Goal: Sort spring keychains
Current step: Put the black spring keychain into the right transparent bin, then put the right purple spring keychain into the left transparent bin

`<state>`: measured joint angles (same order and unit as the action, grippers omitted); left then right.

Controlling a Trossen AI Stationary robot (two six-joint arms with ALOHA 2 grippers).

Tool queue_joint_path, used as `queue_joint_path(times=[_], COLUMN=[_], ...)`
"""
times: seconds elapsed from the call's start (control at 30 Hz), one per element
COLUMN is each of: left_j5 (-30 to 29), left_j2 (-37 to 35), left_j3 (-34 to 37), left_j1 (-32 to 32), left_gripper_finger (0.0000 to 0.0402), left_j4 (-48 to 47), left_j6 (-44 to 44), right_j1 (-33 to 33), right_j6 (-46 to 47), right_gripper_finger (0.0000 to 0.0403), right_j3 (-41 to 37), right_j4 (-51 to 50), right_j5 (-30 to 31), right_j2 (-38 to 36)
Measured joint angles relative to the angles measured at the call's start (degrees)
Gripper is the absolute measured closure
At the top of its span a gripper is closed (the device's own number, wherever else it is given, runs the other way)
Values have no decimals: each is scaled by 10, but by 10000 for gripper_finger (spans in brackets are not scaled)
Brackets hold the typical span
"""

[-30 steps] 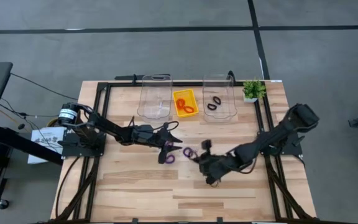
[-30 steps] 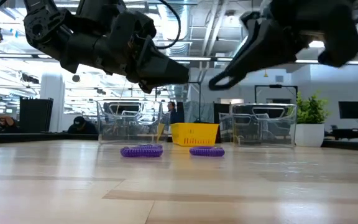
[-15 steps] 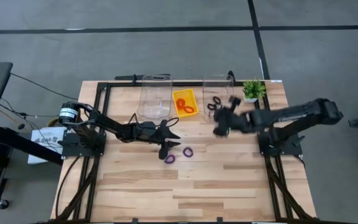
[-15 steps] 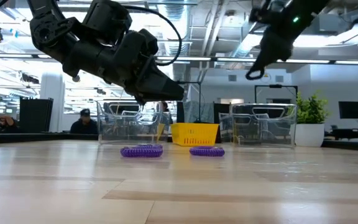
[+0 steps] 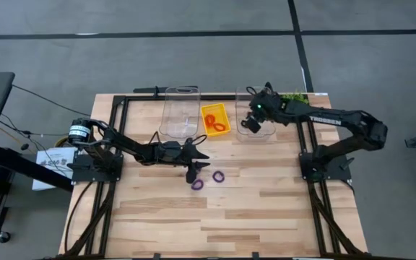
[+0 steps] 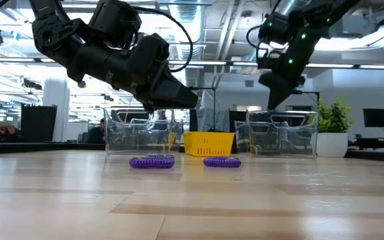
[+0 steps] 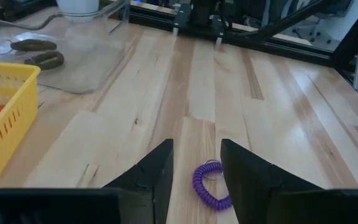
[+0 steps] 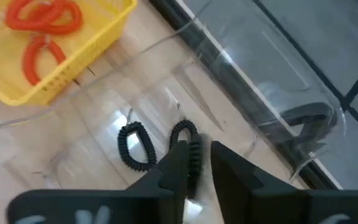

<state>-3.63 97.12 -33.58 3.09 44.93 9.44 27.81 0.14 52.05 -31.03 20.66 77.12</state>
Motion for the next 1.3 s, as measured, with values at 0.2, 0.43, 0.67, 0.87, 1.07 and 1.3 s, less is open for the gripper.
queue_joint_path(times=[0.2, 0.43, 0.67, 0.87, 1.07, 1.3], left_j5=[-2, -45, -5, 8, 9, 9], left_j2=[0, 0, 0, 1, 58, 144], left_j3=[0, 0, 0, -12, -68, -141], left_j1=[0, -3, -3, 3, 27, 16], left_gripper_finger=[271, 271, 271, 271, 271, 271], left_j4=[0, 6, 13, 15, 17, -29], left_j6=[0, -11, -30, -32, -67, -82], right_j1=[-5, -34, -122, -221, -308, -399], right_j6=[-2, -5, -31, -31, -5, 14], right_gripper_finger=[286, 257, 273, 280, 280, 284], right_j3=[1, 1, 1, 1, 1, 1], right_j4=[11, 29, 49, 41, 15, -2], right_j5=[0, 2, 0, 0, 3, 34], right_j2=[41, 13, -82, -155, -198, -205])
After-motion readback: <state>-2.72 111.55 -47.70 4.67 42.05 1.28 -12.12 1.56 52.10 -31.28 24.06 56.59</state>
